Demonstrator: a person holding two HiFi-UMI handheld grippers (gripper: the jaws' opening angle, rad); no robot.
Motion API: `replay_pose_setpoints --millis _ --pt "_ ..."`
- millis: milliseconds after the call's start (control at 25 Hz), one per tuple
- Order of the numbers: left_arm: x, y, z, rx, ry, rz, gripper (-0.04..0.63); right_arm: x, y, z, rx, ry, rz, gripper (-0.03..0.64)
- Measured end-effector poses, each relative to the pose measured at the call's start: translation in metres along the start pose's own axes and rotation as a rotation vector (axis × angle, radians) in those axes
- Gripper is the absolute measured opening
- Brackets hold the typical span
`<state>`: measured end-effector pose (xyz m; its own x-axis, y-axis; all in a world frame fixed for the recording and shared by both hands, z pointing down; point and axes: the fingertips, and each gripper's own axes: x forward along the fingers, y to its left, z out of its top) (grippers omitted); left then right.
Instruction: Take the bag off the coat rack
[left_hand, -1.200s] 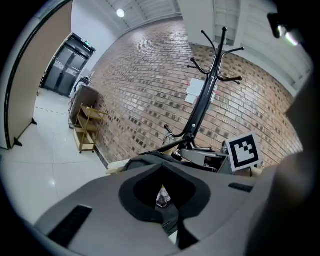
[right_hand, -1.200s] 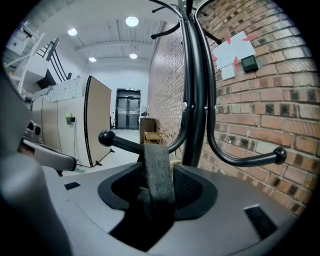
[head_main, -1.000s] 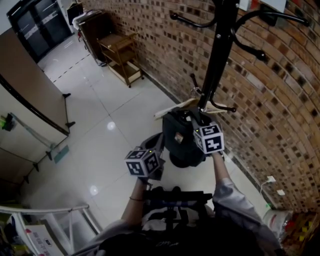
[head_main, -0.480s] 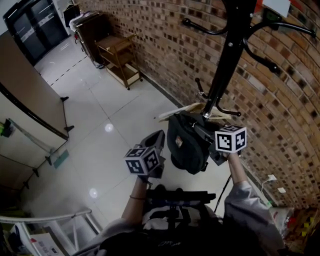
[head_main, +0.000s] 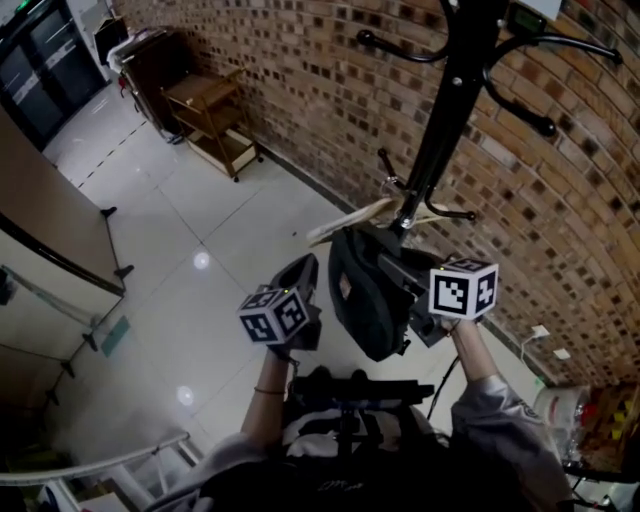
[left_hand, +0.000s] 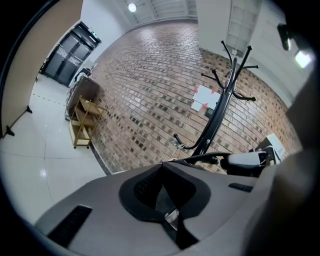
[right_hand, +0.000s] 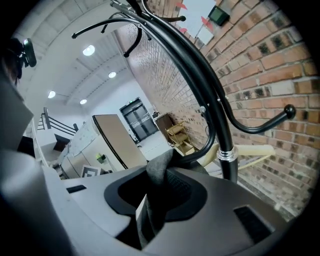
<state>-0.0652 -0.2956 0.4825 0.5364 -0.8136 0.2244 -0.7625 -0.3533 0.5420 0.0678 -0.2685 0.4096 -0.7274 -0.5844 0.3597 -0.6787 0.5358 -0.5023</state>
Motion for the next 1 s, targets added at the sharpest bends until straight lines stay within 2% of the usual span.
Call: replay_pose_setpoints --millis 240,640,1000 --pt "0.002 0.005 0.005 -0.010 0.015 -0.030 0.008 0.017 0.042 -0.028 -0.035 0.030 0.059 0.081" --pt "-0.009 0.010 0.003 -0.005 0.047 -0.067 0.008 0.055 0.052 -0.095 0.135 0.061 0.035 0.081" --pt "-0.009 0.008 -0.005 0.009 0.081 -0.089 0.008 0.079 0.057 -0.153 0.182 0.130 0.000 0.081"
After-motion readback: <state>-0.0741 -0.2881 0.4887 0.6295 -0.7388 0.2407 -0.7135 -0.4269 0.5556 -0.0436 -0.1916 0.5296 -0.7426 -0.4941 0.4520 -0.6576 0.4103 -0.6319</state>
